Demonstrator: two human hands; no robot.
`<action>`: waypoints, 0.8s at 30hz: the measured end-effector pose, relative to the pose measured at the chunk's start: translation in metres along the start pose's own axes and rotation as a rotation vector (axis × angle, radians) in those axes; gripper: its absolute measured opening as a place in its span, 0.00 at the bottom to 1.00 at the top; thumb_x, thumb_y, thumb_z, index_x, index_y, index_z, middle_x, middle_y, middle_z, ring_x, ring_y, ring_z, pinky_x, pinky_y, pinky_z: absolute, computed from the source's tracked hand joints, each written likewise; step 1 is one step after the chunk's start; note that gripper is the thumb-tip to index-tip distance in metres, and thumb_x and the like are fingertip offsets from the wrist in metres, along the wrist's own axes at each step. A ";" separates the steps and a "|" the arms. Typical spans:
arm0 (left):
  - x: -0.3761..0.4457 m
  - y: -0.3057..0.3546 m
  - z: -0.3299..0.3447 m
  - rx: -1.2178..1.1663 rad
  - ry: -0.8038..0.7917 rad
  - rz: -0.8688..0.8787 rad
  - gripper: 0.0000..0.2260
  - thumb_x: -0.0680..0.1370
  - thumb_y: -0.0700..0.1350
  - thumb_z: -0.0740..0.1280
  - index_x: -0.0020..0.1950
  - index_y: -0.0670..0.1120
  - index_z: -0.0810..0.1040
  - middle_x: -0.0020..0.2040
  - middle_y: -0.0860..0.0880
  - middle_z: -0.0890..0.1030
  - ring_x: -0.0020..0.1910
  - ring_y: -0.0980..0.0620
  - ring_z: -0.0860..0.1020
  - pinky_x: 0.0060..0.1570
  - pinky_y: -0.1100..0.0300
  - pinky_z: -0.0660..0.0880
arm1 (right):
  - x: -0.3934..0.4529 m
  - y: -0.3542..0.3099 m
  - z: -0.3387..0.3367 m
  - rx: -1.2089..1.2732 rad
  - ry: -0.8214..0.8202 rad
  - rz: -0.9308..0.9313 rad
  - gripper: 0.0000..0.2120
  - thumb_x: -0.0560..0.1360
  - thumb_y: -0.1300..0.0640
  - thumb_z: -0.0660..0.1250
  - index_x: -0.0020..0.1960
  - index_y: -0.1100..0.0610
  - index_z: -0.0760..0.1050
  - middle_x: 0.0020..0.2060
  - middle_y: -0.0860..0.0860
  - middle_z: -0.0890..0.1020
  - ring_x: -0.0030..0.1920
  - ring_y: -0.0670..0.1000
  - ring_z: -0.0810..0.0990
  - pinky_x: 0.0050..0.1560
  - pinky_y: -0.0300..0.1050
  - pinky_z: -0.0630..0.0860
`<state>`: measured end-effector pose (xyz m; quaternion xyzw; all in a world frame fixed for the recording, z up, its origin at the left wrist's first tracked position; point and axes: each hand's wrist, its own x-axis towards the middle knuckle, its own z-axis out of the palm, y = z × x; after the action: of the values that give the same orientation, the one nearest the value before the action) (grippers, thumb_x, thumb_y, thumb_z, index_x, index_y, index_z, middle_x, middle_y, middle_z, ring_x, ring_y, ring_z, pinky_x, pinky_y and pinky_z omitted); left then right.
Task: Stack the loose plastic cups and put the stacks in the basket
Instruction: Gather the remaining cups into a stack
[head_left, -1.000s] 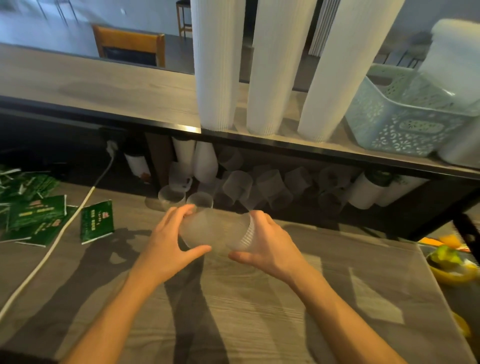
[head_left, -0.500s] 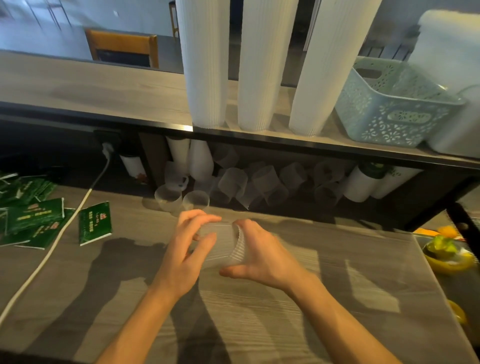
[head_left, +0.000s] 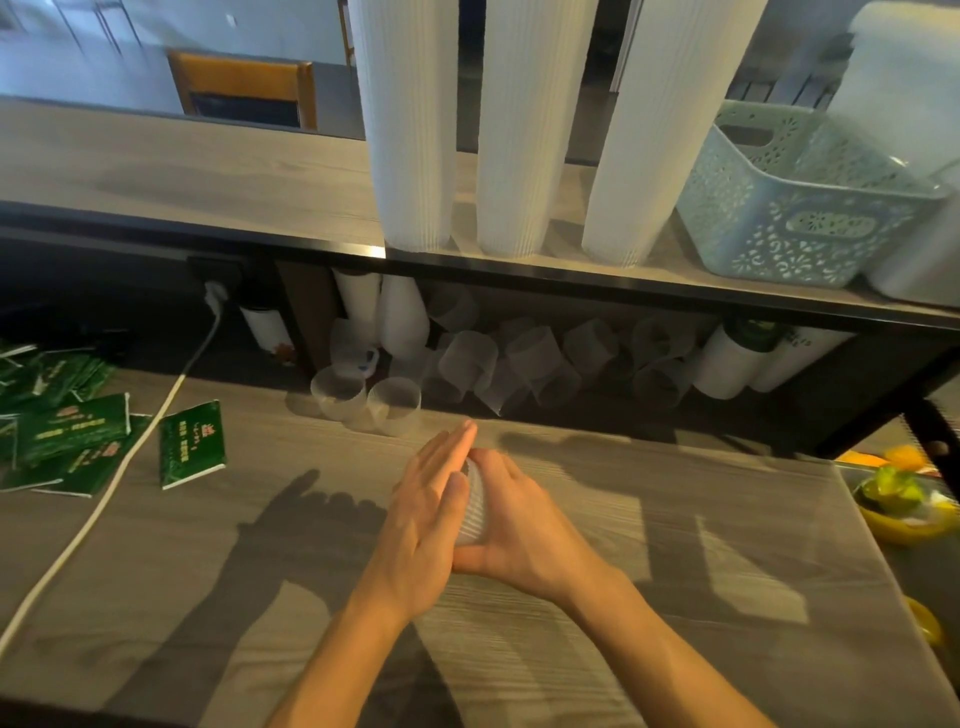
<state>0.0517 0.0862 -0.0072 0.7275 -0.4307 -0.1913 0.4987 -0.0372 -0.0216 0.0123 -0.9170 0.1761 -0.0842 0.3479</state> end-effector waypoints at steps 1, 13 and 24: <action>0.001 -0.003 0.000 -0.010 0.002 -0.014 0.30 0.79 0.67 0.44 0.78 0.58 0.59 0.75 0.68 0.59 0.76 0.66 0.54 0.74 0.66 0.52 | 0.000 0.003 0.003 0.003 -0.009 0.018 0.38 0.67 0.42 0.76 0.70 0.51 0.63 0.62 0.45 0.73 0.60 0.45 0.74 0.58 0.42 0.76; 0.105 -0.101 -0.036 0.341 0.270 -0.498 0.40 0.74 0.59 0.71 0.78 0.46 0.57 0.75 0.42 0.63 0.73 0.40 0.63 0.70 0.46 0.64 | 0.018 0.026 0.013 0.138 0.105 0.248 0.41 0.63 0.39 0.79 0.68 0.50 0.64 0.60 0.44 0.74 0.59 0.46 0.74 0.57 0.43 0.73; 0.157 -0.126 -0.025 0.685 0.110 -0.516 0.32 0.74 0.58 0.71 0.71 0.43 0.67 0.72 0.41 0.62 0.70 0.36 0.63 0.66 0.46 0.66 | 0.013 0.042 0.010 0.189 0.083 0.363 0.44 0.64 0.39 0.79 0.72 0.49 0.62 0.65 0.45 0.74 0.64 0.46 0.73 0.62 0.44 0.72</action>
<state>0.2123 -0.0116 -0.0850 0.9440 -0.2461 -0.1167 0.1864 -0.0335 -0.0500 -0.0227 -0.8293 0.3438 -0.0741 0.4342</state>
